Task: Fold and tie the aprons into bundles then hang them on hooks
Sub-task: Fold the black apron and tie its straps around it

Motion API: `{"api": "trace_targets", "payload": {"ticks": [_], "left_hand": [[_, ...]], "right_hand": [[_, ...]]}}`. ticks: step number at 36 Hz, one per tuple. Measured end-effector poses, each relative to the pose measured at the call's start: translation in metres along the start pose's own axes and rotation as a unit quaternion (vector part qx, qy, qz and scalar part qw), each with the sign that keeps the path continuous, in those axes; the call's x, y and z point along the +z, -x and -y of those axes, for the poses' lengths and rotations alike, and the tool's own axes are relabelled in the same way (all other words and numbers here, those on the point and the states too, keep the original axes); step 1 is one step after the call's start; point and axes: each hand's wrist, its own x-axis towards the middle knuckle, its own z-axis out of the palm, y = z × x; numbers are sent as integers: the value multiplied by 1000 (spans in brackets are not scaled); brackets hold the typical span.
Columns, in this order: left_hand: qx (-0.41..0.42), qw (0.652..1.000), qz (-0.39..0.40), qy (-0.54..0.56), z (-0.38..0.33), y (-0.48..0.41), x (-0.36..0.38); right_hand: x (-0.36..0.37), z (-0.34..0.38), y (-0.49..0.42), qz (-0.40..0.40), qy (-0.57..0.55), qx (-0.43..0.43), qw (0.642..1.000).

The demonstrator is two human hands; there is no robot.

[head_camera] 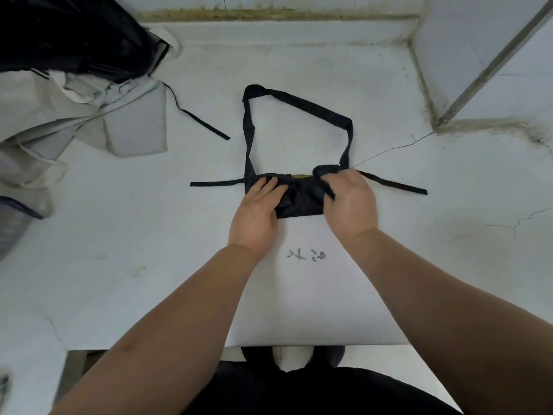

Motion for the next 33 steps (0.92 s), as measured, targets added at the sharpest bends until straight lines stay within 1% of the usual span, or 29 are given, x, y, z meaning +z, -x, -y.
{"api": "trace_targets", "payload": {"ticks": [3, 5, 7, 11, 14, 18, 23, 26, 28, 29, 30, 31, 32, 33], "left_hand": [[7, 1000, -6, 1, 2, 1, 1], [24, 1000, -6, -4, 3, 2, 1], [41, 999, -9, -15, 4, 4, 3], [65, 997, -33, -25, 1, 7, 4], [78, 996, -29, -34, 0, 9, 1], [110, 992, -15, -68, 2, 8, 3], [99, 988, -1, -118, -3, -1, 9], [77, 993, -17, -84, -12, -5, 6], [51, 996, -12, -66, -14, -8, 3], [28, 998, 3, -55, -16, -10, 1], [-2, 999, 20, -37, -18, -14, -2], [-32, 999, 35, -14, -19, -19, -5], [-51, 998, 48, 9, -21, -24, -8], [-54, 997, 58, 27, -24, -29, -10]], "right_hand": [[12, 6, 7, 55, 5, -45, 997], [17, 5, 10, 77, 10, -47, 996], [19, 5, 8, 82, 22, -47, 995], [16, 11, 4, 139, 55, -25, 988], [14, 12, 1, 178, 95, 0, 980], [12, 12, -2, 171, 79, 35, 982], [16, 8, 0, 179, 90, 27, 979], [15, 11, 6, 180, 118, -4, 976], [9, 13, 1, 240, 121, 11, 963], [4, 14, -4, 283, 89, 37, 954], [0, 15, -12, 322, 22, 81, 943], [-5, 18, -20, 337, -70, 129, 930], [-9, 19, -26, 334, -160, 181, 911], [-12, 20, -30, 324, -218, 211, 896]]}}
